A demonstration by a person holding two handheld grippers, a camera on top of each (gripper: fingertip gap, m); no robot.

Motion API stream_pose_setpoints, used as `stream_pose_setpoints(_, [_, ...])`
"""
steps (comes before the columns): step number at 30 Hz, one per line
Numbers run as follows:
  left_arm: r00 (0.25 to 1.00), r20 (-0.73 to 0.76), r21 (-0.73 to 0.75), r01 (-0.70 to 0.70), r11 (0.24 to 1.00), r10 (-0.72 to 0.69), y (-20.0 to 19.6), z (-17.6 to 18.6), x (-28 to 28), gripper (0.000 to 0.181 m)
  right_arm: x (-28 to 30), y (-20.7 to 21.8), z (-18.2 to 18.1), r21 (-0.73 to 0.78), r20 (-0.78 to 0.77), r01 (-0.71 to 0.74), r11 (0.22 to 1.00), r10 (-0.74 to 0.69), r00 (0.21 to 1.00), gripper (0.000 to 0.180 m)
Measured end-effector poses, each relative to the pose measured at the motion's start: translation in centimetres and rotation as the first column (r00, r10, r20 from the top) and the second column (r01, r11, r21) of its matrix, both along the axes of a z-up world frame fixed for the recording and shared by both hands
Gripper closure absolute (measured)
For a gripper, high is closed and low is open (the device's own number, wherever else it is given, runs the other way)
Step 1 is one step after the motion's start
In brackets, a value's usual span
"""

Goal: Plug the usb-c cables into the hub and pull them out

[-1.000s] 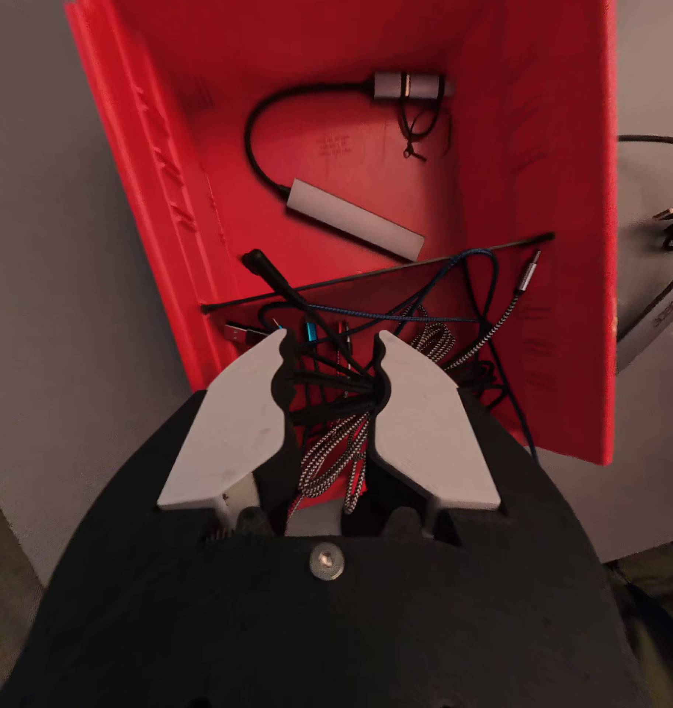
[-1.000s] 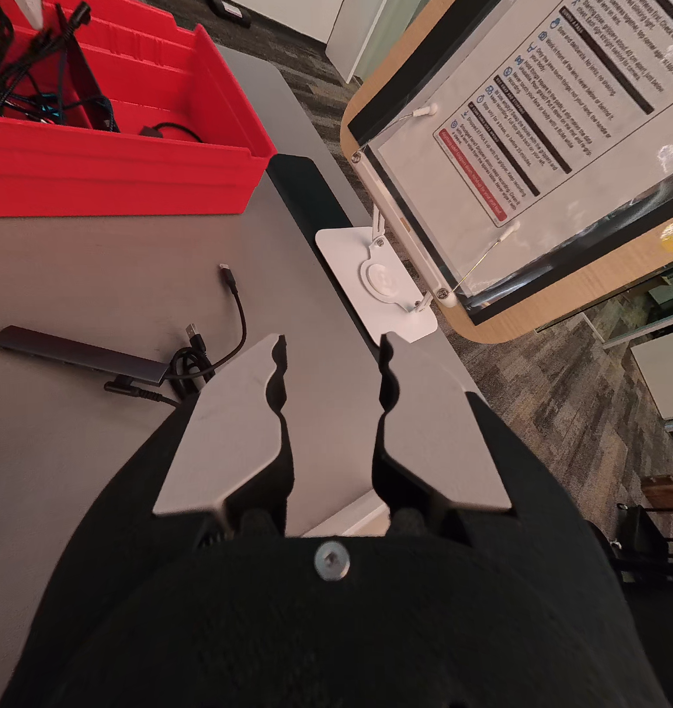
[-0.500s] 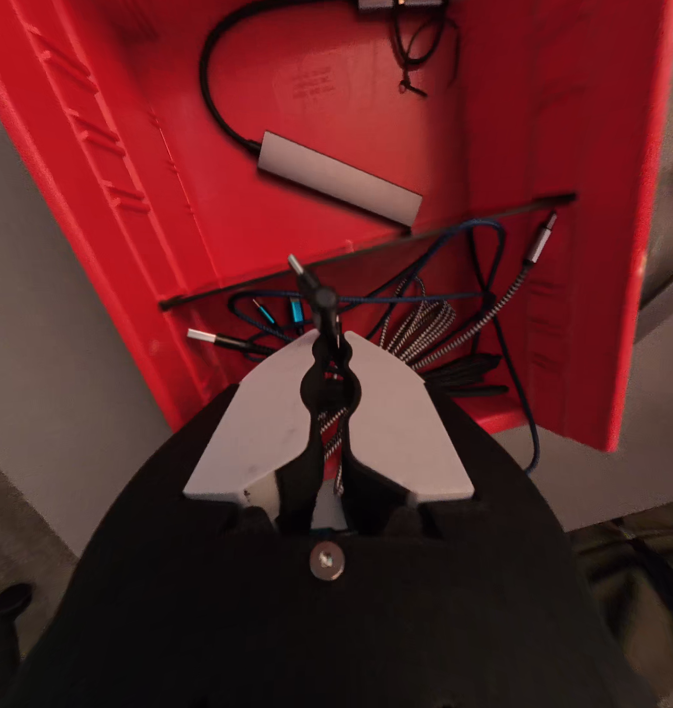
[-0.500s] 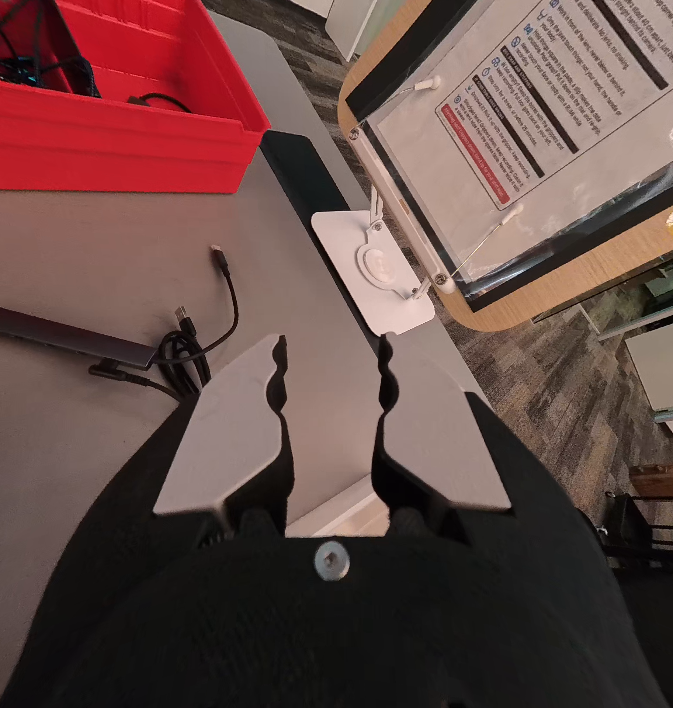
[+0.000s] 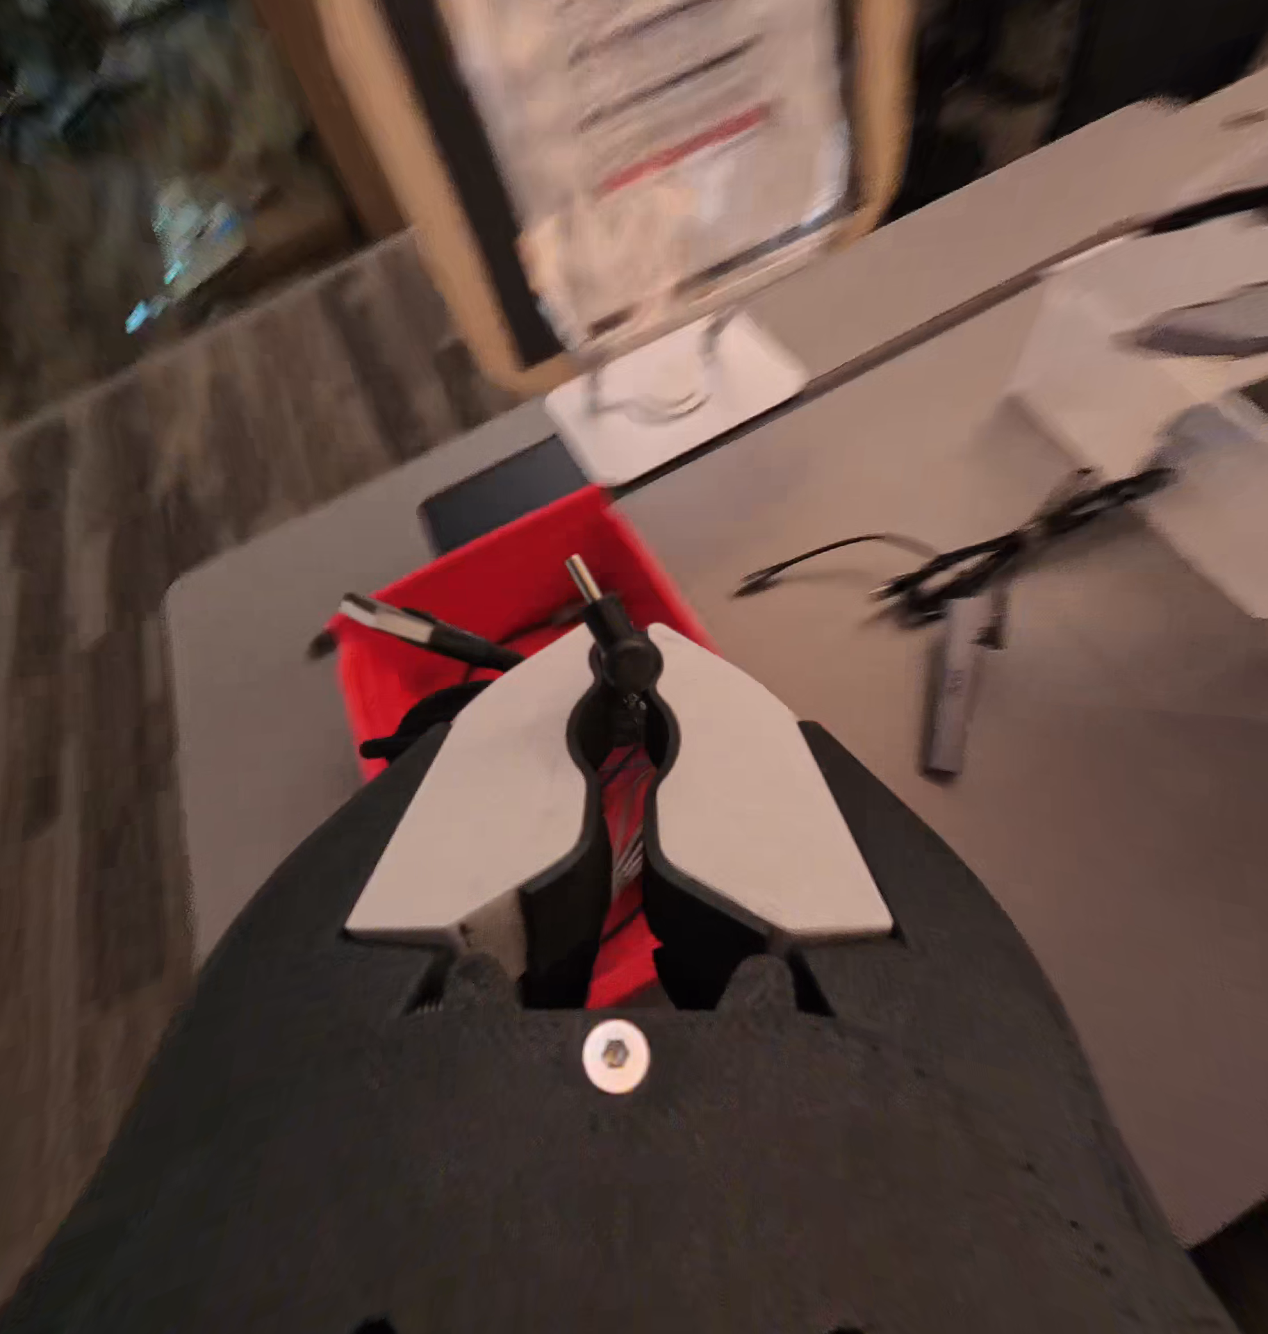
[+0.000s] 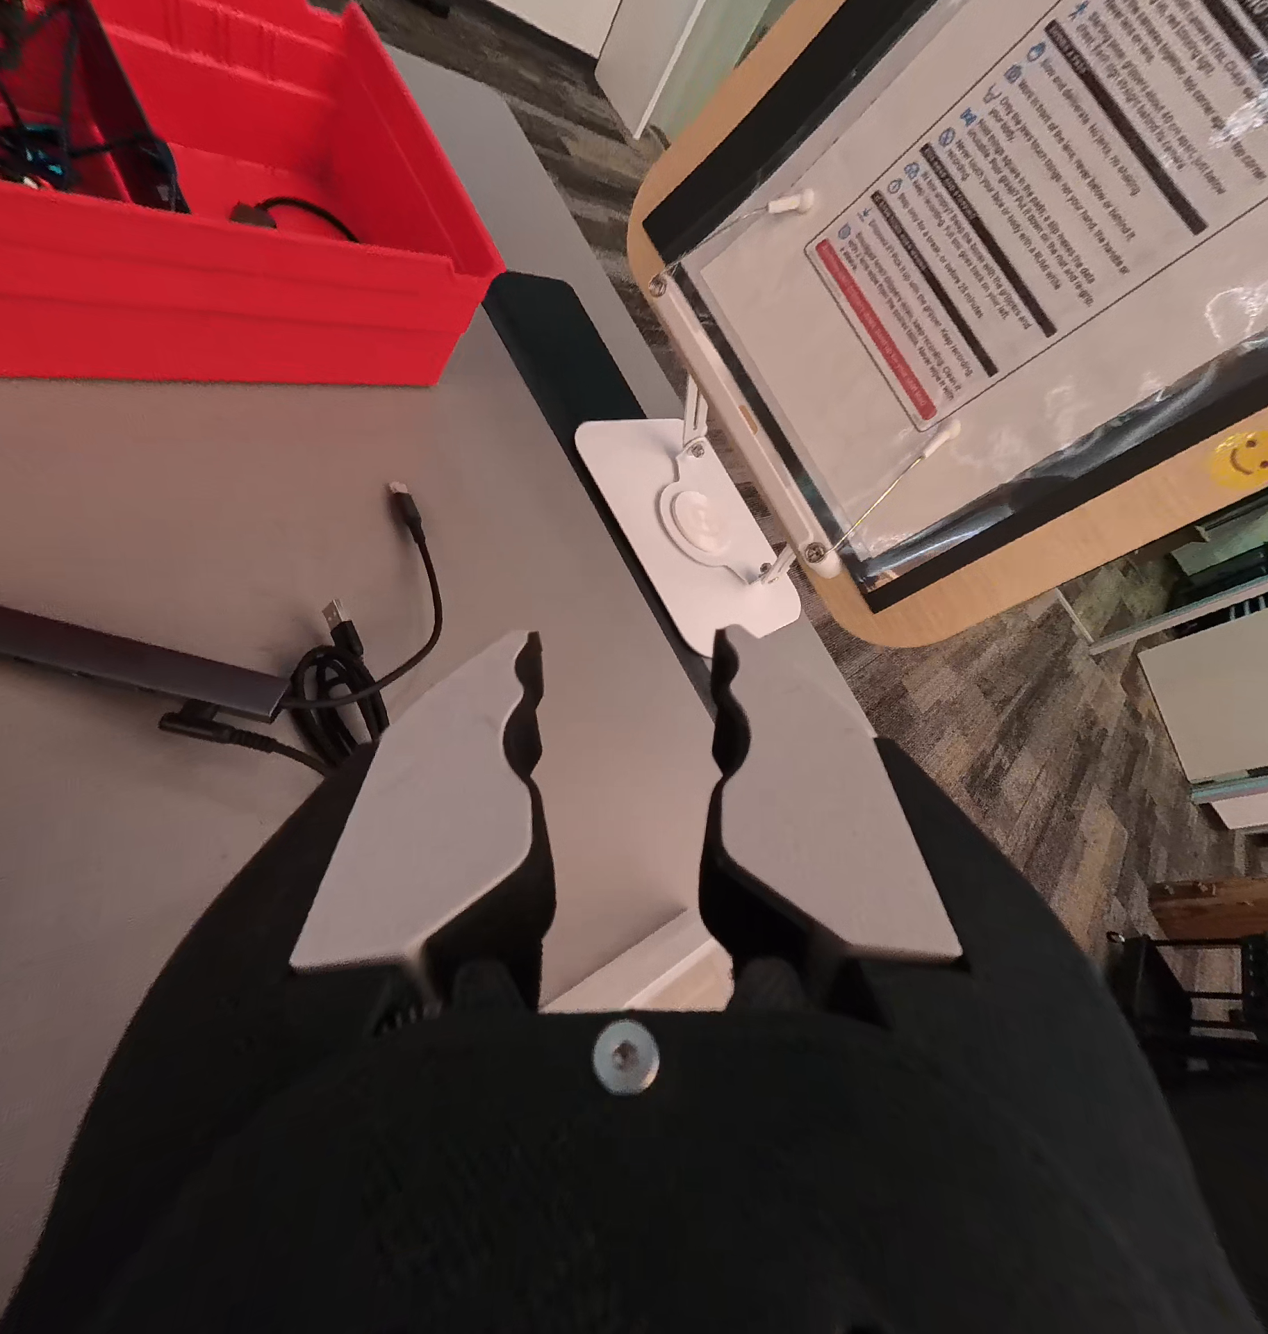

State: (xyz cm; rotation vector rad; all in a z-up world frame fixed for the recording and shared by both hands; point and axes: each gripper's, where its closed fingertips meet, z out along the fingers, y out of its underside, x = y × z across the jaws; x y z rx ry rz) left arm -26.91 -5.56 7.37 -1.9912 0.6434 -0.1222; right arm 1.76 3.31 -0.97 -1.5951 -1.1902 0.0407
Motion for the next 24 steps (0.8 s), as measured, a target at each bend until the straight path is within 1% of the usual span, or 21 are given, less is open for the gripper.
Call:
stream_pose_setpoints(1, [0.995,0.013,0.028,0.094,0.995,-0.094,-0.9,0.6,2.2,0.177,-0.1,0.0,0.3,0.004,-0.016,0.004,1.0,-0.004,1.0,0.134])
stream_pose_setpoints(3, [0.971,0.01,0.05,0.24,0.97,-0.24,-2.0,0.8,6.2,0.177,-0.2,0.0,1.3,0.015,-0.065,0.023,1.0,-0.021,0.998,0.134])
stream_pose_setpoints(4, [0.96,0.0,0.049,0.279,0.959,-0.28,-2.1,0.5,7.8,0.177,-0.2,0.0,2.0,0.02,-0.095,0.041,0.999,-0.039,0.995,0.134])
stream_pose_setpoints(8, [0.941,-0.038,0.074,0.337,0.939,-0.335,-0.1,-1.3,12.8,0.177,-0.5,-1.2,5.9,0.084,-0.239,0.091,0.992,-0.068,0.969,0.136])
stream_pose_setpoints(10, [0.939,-0.033,0.092,0.343,0.935,-0.341,1.3,-2.5,14.8,0.177,-1.7,-3.0,8.3,0.113,-0.339,0.059,0.992,-0.017,0.941,0.139])
stream_pose_setpoints(12, [0.939,-0.031,0.109,0.345,0.932,-0.344,2.4,-3.6,16.3,0.177,-3.7,-5.6,10.4,0.147,-0.436,-0.024,0.989,0.087,0.896,0.141])
stream_pose_setpoints(14, [0.939,-0.022,0.118,0.344,0.931,-0.344,3.0,-4.5,17.5,0.177,-5.4,-7.8,11.8,0.198,-0.497,-0.076,0.977,0.167,0.852,0.143])
stream_pose_setpoints(16, [0.943,-0.024,0.119,0.332,0.936,-0.332,3.4,-5.3,18.1,0.177,-6.9,-9.0,12.2,0.238,-0.506,-0.081,0.968,0.195,0.84,0.147])
stream_pose_setpoints(18, [0.952,-0.03,0.144,0.306,0.941,-0.305,3.7,-5.4,18.4,0.177,-8.3,-9.2,11.5,0.255,-0.475,-0.067,0.965,0.185,0.86,0.148])
stream_pose_setpoints(20, [0.958,-0.047,0.149,0.288,0.946,-0.285,4.0,-5.7,18.4,0.177,-9.6,-8.9,10.1,0.224,-0.447,-0.067,0.972,0.164,0.879,0.148])
stream_pose_setpoints(24, [0.963,-0.095,0.174,0.264,0.949,-0.251,4.2,-6.0,18.5,0.177,-11.8,-8.2,7.4,0.111,-0.457,-0.086,0.99,0.128,0.88,0.149])
